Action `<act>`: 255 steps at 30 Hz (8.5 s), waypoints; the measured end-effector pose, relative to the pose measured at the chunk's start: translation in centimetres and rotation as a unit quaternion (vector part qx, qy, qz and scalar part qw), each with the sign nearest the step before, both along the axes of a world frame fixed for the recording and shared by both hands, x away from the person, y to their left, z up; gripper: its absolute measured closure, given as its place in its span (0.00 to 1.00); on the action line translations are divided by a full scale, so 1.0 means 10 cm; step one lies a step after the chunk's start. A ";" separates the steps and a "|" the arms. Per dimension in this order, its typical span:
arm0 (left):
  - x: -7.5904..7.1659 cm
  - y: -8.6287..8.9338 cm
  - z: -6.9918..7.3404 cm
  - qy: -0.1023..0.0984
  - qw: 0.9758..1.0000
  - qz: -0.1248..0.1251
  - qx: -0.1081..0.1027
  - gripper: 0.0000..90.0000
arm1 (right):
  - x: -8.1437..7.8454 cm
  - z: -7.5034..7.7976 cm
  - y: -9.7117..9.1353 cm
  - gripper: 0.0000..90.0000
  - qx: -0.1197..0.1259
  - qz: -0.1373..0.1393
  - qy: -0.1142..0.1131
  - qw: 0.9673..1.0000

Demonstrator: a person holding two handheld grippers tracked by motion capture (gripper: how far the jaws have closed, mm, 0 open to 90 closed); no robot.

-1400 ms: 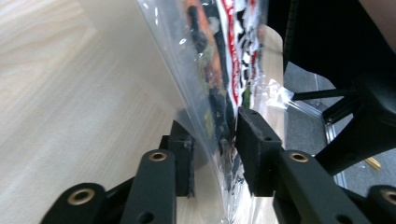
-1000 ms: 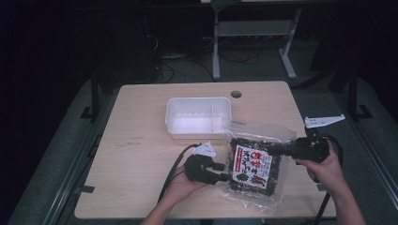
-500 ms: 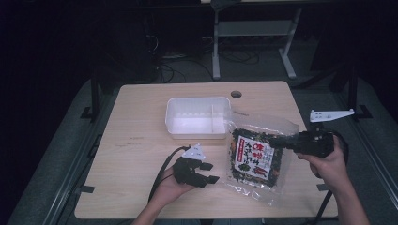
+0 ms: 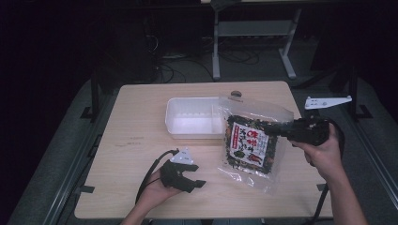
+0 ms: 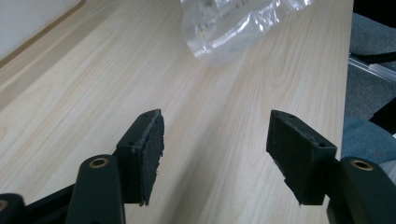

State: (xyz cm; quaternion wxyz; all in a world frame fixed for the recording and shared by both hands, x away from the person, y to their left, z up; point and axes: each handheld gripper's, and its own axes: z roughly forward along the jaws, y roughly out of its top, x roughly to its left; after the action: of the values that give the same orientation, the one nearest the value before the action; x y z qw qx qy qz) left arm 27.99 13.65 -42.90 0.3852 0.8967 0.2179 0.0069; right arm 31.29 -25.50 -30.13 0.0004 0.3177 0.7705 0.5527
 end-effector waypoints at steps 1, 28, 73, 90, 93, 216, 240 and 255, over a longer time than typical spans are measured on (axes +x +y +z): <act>0.00 0.02 -0.01 0.000 1.000 0.000 0.001 0.39 | 0.01 0.01 0.02 0.86 0.002 0.000 -0.001 1.000; -0.08 0.33 -0.11 -0.012 1.000 0.020 0.020 0.31 | 0.37 0.41 0.51 0.86 -0.014 0.000 -0.045 0.999; 0.01 0.65 -0.10 -0.017 0.998 0.052 0.018 0.29 | 1.39 0.60 1.45 0.86 -0.015 -0.005 -0.093 0.996; 0.03 0.67 -0.10 -0.015 0.998 0.056 0.012 0.29 | 1.68 0.26 1.78 0.85 -0.023 -0.022 -0.089 0.996; 0.03 0.66 -0.10 -0.018 0.998 0.052 0.014 0.29 | 1.70 0.18 1.82 0.85 -0.030 -0.026 -0.089 0.995; 0.06 0.73 -0.07 -0.016 0.998 0.066 0.005 0.28 | 0.82 -0.39 0.85 0.43 -0.010 -0.019 0.001 1.000; 0.05 0.67 -0.08 -0.006 0.998 0.059 -0.012 0.27 | 0.42 -0.64 0.37 0.40 0.008 -0.052 0.017 0.998; 0.05 0.65 -0.09 -0.009 0.998 0.057 -0.009 0.27 | 0.19 -0.80 0.27 0.37 0.001 -0.048 0.034 0.998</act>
State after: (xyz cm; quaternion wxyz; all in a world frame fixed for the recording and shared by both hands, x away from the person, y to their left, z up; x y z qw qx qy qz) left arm 28.45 20.14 -43.75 0.3941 0.8792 0.2655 0.0349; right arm 33.16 -22.84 -38.14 0.0007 0.3731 0.7531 0.5419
